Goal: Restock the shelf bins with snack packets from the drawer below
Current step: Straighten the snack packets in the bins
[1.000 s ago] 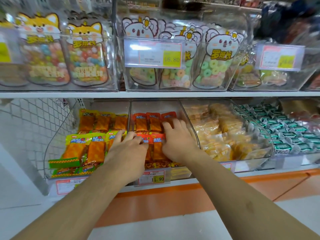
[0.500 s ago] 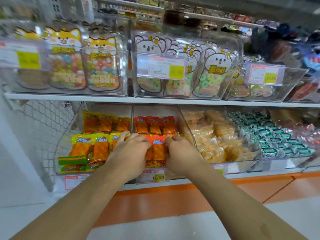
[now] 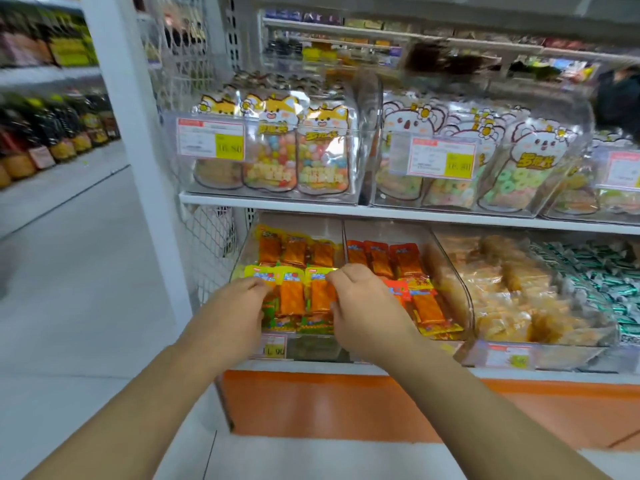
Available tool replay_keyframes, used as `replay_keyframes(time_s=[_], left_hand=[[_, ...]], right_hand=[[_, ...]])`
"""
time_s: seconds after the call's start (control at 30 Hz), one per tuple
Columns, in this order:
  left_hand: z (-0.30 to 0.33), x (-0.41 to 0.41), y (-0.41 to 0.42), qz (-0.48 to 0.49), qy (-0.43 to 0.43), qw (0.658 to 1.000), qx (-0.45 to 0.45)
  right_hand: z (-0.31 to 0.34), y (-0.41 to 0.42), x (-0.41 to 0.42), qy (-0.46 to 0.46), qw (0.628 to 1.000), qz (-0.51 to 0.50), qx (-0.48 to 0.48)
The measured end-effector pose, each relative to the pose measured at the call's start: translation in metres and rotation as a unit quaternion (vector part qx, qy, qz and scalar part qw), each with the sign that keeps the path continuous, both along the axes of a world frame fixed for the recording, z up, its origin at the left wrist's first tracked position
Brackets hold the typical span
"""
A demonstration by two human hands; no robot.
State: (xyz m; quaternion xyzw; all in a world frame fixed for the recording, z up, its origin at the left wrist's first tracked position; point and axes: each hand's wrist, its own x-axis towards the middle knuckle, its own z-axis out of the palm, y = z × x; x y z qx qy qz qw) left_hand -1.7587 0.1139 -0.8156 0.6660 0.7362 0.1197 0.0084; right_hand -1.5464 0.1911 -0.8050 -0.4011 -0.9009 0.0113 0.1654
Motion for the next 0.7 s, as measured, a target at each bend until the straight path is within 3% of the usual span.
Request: replay_keyframes(time_s=[0.27, 0.43, 0.57, 0.7], left_hand=[[-0.009, -0.01, 0.014, 0.015, 0.085, 0.996, -0.036], [-0.01, -0.018, 0.02, -0.013, 0.069, 0.994, -0.086], [-0.01, -0.03, 0.026, -0.015, 0.04, 0.998, -0.048], [-0.008, -0.031, 0.026, -0.003, 0.043, 0.997, -0.066]], right_hand=[[-0.014, 0.01, -0.026, -0.172, 0.985, 0.004, 0.01], [-0.017, 0.018, -0.027, -0.158, 0.987, 0.014, 0.012], [-0.016, 0.021, -0.024, -0.144, 0.989, 0.017, -0.001], [-0.015, 0.02, -0.023, -0.147, 0.989, 0.012, 0.001]])
